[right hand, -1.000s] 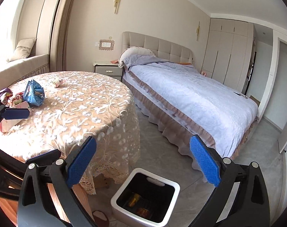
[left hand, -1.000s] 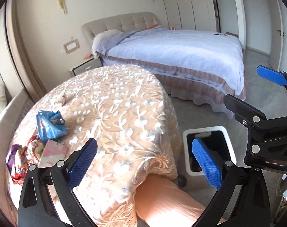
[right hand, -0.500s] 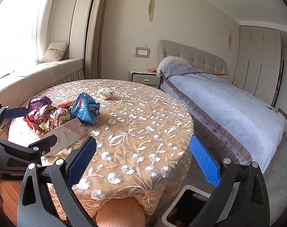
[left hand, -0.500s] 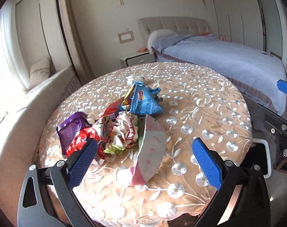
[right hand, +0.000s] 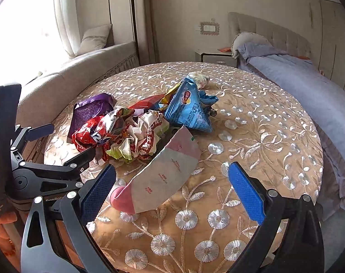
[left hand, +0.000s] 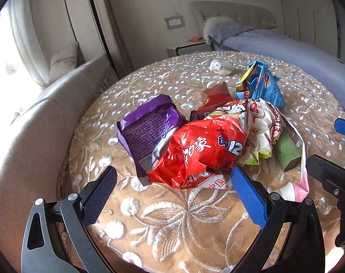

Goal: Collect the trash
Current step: 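Grasp the red snack bag with the left tool while the right tool grasps the pink toothpaste tube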

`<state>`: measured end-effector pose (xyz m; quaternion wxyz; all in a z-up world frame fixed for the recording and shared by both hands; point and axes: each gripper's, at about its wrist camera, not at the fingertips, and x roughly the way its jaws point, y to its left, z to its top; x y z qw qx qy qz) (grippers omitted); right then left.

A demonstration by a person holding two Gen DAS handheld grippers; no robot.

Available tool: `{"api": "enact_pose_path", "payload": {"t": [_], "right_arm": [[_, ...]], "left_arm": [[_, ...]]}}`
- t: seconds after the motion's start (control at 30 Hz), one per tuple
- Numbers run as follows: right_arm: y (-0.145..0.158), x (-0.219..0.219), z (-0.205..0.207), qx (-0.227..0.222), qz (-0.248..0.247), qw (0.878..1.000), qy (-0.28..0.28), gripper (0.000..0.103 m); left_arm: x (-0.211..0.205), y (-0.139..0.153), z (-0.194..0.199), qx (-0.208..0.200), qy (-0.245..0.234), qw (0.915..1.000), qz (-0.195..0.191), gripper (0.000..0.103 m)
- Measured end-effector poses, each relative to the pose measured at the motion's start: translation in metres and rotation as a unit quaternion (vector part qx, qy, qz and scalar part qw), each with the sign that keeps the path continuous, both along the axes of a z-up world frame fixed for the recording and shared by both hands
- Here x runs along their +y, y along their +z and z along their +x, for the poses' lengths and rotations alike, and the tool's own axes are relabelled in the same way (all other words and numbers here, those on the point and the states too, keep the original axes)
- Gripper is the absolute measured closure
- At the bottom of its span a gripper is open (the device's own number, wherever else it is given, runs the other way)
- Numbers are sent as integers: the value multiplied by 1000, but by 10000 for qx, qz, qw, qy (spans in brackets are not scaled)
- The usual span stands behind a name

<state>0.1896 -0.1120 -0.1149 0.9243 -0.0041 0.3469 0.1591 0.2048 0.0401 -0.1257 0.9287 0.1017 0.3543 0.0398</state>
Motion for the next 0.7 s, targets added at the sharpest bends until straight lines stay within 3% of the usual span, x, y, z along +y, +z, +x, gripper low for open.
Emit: {"api": "enact_pose_path", "payload": {"t": [0.13,0.23,0.3,0.4,0.43,0.57,0.6,0.7], "right_arm": [[-15,1,15,738,400,9965,-15,5],[-20,-5,13,852,459,9953,-67,15],[-21,-13,10,907,564,9942,-76,29],[-20,-22,3,917,542,9943,-47,50],[-20,-22,1,889,472,9949,-11,52],[-19,-15,-2,627,164,9978,160,73],[-19,-13,-1,605,141,9978,242,83],[-20,-13,1,578,356,9969,390,92]], "left_arm": [[-7,-8,14,103,-215,9995,203,5],[-11,-9,22,133,-272,9990,336,6],[-14,-10,22,151,-386,9987,287,10],[-19,-14,27,259,-487,9984,139,34],[-20,-16,27,280,-506,9983,60,38],[-23,-19,25,219,-408,9989,-56,47],[-24,-18,23,210,-358,9991,-84,49],[-20,-16,14,197,-229,9992,-259,51]]}}
